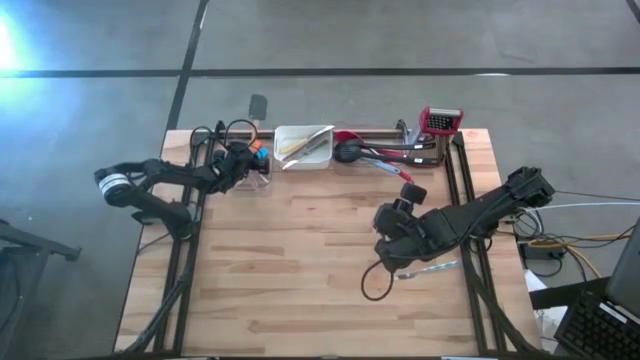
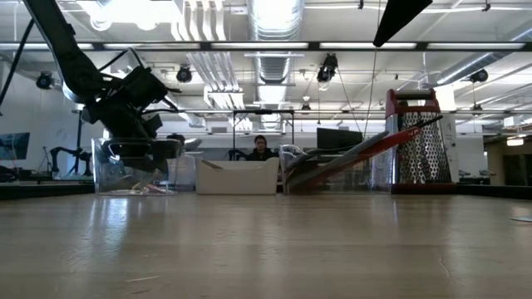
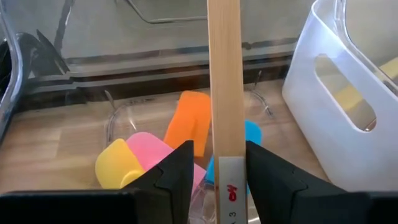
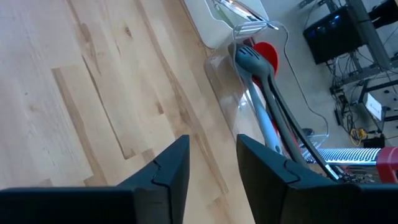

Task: Pick & Place Kitchen Items
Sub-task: Put the gray spatula into the left transparent bin, then put the white and blue knife into the white bin

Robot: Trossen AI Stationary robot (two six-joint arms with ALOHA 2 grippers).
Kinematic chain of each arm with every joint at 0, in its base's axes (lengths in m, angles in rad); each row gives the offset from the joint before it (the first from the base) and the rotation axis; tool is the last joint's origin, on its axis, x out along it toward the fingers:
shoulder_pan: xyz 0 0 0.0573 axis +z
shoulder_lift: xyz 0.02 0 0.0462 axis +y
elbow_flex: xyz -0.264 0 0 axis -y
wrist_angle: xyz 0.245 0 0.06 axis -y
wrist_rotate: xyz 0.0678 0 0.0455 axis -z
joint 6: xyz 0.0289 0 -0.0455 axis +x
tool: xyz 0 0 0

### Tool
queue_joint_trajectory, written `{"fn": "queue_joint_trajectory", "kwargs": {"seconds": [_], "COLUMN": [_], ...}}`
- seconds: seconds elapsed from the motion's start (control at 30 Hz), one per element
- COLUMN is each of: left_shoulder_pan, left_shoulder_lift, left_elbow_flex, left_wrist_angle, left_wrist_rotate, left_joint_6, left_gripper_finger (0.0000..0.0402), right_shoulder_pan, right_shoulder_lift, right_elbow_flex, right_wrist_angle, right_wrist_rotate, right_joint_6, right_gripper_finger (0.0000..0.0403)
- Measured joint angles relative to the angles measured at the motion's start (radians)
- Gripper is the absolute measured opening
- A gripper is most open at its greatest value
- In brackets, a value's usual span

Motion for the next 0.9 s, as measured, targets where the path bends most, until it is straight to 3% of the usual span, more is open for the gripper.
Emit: {"fn": "queue_joint_trajectory", "kwargs": {"seconds": [0.27, 0.5, 0.77, 0.9], "left_shoulder_pan": [0.001, 0.001, -0.012, -0.086], "left_shoulder_lift": [-0.054, -0.201, -0.369, -0.442], "left_elbow_flex": [0.004, 0.05, 0.083, 0.086], "left_wrist_angle": [-0.004, -0.071, -0.11, -0.11], "left_wrist_rotate": [0.012, 0.025, 0.332, 0.352], "left_joint_6": [0.062, 0.119, 0.095, 0.124], "left_gripper_finger": [0.0144, 0.0142, 0.0142, 0.0133], "right_shoulder_pan": [0.0, 0.0, 0.001, 0.001], "right_shoulder_lift": [0.0, 0.0, 0.0, 0.0], "right_elbow_flex": [0.0, 0.0, -0.002, -0.002], "right_wrist_angle": [0.0, 0.0, -0.002, -0.003], "right_wrist_rotate": [-0.001, -0.002, -0.051, -0.111], "right_joint_6": [0.0, 0.001, 0.002, 0.002], "right_gripper_finger": [0.0117, 0.0123, 0.0118, 0.011]}}
